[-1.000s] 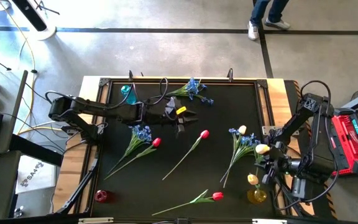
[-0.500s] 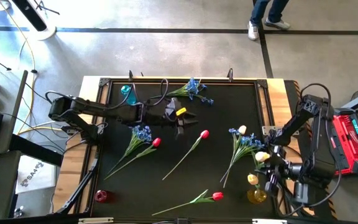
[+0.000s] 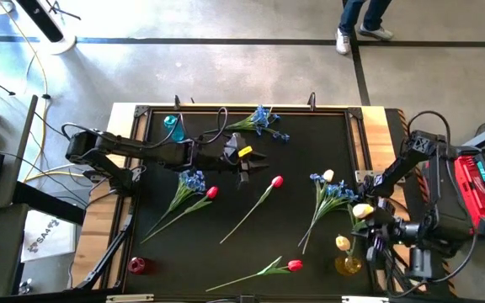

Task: Sort flowers into vase by color
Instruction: Put the top light yellow tulip into the yellow vase

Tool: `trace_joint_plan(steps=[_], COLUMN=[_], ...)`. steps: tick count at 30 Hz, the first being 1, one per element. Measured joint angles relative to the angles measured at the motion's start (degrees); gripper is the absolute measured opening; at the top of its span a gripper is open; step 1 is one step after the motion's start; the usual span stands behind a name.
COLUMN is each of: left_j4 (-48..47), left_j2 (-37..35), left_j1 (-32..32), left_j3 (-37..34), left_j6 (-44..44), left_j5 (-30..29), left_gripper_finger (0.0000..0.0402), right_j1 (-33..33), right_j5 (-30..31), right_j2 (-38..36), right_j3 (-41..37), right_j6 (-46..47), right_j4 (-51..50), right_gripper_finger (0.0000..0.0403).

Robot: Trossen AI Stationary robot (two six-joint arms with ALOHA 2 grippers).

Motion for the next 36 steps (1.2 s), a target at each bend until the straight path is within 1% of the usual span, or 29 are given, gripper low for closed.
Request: trace_joint_plan(steps=[3, 5, 10, 17, 24, 29, 32, 36], left_j4=[0.00, -0.04, -0.06, -0.53, -1.05, -0.91, -0.91, -0.87], left_j2=[0.00, 0.00, 0.01, 0.00, 0.00, 0.00, 0.00, 0.00], left_j1=[-0.02, -0.02, -0.04, -0.04, -0.07, -0.04, -0.01, 0.00], left_j3=[0.00, 0.00, 0.00, -0.20, -0.24, -0.28, -0.28, -0.33], left_j6=[0.00, 0.02, 0.02, 0.03, 0.03, 0.04, 0.04, -0.01], left_j5=[-0.02, -0.02, -0.04, -0.19, -0.26, -0.26, -0.26, -0.86], left_gripper_finger=[0.0128, 0.0128, 0.0128, 0.0128, 0.0128, 0.0128, 0.0128, 0.0128], right_j1=[0.00, 0.00, -0.17, -0.15, -0.15, -0.11, -0.11, 0.46], right_j5=[-1.46, -1.37, 2.05, 1.67, -1.13, -1.77, -3.91, -7.12], right_j2=[0.00, 0.00, -0.05, 1.29, 5.83, 8.37, 10.10, 12.41], right_j3=[2.13, 3.89, 7.97, 8.49, 8.40, 8.40, 8.40, 8.40], right_j6=[-0.85, -1.40, -4.76, -5.24, -5.71, -5.41, -4.90, -4.04], right_j4=[0.03, 0.10, 0.14, 0.12, 0.13, 0.12, 0.10, 0.12], right_gripper_finger=[0.0000, 0.0000, 0.0000, 0.0000, 0.0000, 0.0000, 0.0001, 0.0021])
